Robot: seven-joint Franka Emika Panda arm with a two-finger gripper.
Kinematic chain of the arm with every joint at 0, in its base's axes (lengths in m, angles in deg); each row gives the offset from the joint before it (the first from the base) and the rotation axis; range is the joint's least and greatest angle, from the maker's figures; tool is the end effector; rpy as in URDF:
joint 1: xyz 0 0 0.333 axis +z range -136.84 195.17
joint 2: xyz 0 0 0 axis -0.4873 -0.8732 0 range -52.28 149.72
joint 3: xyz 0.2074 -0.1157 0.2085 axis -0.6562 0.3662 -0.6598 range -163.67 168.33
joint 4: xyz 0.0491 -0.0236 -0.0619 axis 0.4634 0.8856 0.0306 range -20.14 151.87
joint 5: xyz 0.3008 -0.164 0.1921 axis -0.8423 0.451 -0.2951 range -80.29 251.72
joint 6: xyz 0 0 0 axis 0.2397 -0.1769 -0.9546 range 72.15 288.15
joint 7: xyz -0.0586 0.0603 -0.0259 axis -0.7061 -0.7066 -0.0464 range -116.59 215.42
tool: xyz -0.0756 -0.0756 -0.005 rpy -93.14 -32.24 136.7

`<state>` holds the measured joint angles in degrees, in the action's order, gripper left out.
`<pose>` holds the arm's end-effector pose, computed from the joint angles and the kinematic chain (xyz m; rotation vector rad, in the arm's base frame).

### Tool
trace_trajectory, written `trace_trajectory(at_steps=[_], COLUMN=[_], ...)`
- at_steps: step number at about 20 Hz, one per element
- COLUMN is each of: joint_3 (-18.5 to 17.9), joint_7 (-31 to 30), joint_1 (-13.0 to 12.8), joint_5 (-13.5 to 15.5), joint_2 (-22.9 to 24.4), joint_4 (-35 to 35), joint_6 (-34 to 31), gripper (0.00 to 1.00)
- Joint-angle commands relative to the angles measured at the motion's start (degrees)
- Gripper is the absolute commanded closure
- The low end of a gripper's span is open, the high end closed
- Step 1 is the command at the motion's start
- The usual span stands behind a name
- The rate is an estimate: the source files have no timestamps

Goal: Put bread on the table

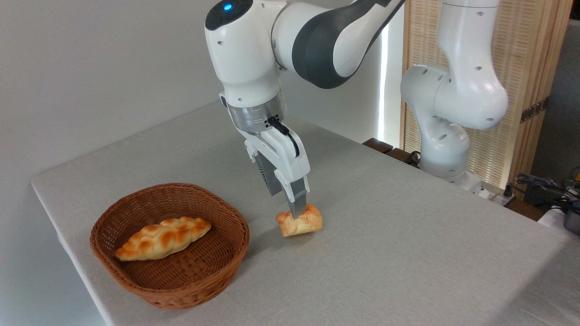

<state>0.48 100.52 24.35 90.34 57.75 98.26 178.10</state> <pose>0.4876 -0.0313 0.4630 2.6927 -1.3306 -0.1519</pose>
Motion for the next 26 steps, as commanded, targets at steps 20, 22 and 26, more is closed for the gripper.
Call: trace_trajectory(at_steps=[20,22,26], joint_3=[3.86,4.57,5.10], joint_7=[-7.16,-7.34,-10.40], joint_1=[2.34,2.61,2.61], joint_5=[-4.63,-4.63,-4.63], joint_2=[-2.52,-5.50,-8.59], joint_4=[-21.82,-26.56,-32.03], joint_6=[-4.91,-8.43,-13.10], gripper=[0.00,0.00,0.00])
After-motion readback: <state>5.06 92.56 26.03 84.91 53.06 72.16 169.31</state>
